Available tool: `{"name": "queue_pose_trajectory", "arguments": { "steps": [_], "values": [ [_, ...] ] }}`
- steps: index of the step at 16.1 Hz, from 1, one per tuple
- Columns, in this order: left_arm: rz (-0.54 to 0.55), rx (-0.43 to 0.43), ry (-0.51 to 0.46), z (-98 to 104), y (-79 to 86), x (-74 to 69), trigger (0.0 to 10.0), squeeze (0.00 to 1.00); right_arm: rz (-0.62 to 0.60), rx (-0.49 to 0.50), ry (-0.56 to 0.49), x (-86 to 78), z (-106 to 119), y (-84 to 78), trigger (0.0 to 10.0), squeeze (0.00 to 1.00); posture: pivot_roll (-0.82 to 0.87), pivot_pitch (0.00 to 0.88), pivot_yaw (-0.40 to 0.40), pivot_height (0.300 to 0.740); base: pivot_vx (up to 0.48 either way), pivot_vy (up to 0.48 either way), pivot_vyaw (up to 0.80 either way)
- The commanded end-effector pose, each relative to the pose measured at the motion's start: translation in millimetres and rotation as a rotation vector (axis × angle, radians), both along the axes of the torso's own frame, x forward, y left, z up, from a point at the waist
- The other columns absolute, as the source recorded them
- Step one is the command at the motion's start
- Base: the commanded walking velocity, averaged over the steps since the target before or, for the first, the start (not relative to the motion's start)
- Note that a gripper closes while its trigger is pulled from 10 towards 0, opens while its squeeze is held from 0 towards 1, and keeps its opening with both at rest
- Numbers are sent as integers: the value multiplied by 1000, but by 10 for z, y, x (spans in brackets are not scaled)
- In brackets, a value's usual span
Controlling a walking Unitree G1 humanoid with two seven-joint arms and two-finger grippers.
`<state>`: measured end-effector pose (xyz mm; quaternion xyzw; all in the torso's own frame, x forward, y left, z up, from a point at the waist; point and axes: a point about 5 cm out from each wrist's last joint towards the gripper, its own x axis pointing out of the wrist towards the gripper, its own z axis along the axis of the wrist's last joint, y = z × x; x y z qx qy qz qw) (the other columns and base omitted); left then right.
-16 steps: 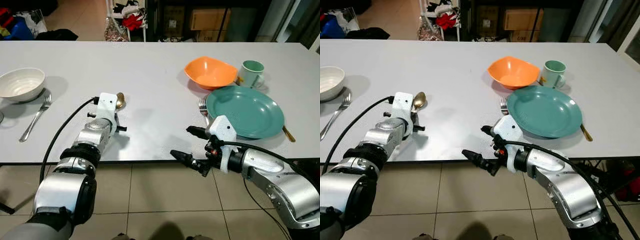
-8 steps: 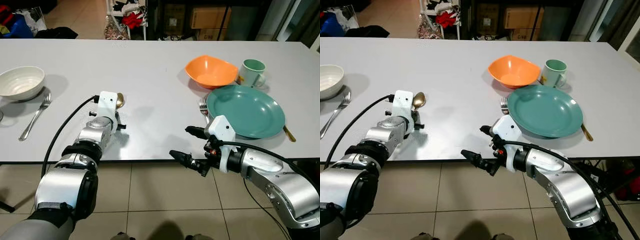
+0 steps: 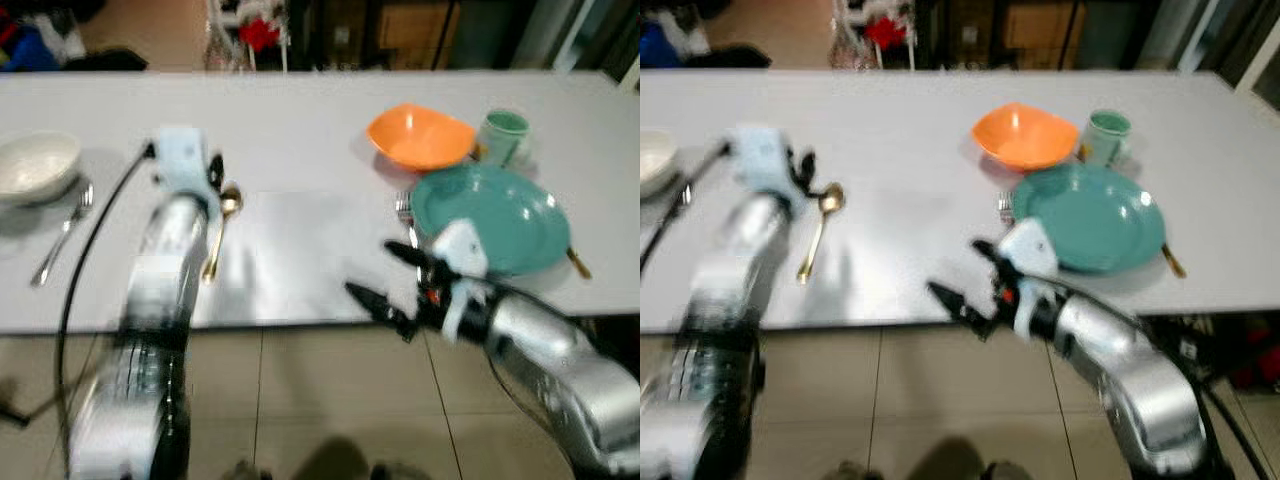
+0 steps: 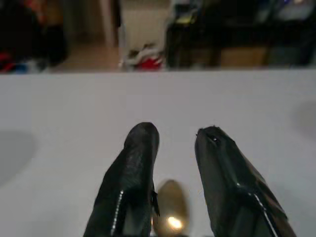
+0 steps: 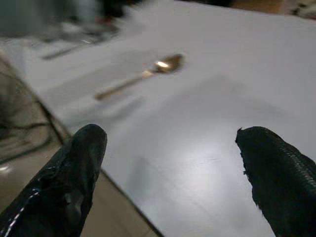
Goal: Setting the table
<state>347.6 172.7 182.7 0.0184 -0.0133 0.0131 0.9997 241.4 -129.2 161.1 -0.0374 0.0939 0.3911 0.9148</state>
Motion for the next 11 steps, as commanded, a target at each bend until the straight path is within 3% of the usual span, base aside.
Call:
{"name": "queue_pose_trajectory", "arguments": {
  "steps": [1,3,4,5,6,8,11],
  "values": [
    [-29,29,-5,21,-32,-193,10000,0,-62,3,-38,16,12,-12,10000,0,-145,16,53,740,0,0,0],
    [-27,103,-5,-137,-22,-632,10000,0,-172,44,-46,47,-30,10,10000,0,-129,3,50,740,0,0,800],
    [-5,135,20,-309,24,-889,10000,0,-208,77,-25,72,-62,42,10000,0,-116,0,46,740,0,0,800],
    [3,165,32,-379,52,-991,10000,0,-216,81,-22,83,-74,61,10000,0,-113,0,44,740,0,0,800],
    [50,177,62,-478,113,-1203,10000,0,-248,88,-18,110,-105,88,10000,0,-90,0,30,740,0,0,800],
    [76,163,105,-461,136,-1367,10000,0,-284,95,0,127,-166,94,10000,0,-76,0,23,740,0,0,800],
    [141,121,122,-448,159,-1465,10000,0,-274,89,30,107,-239,117,10000,0,-72,0,25,740,0,0,800]
  ]
}}
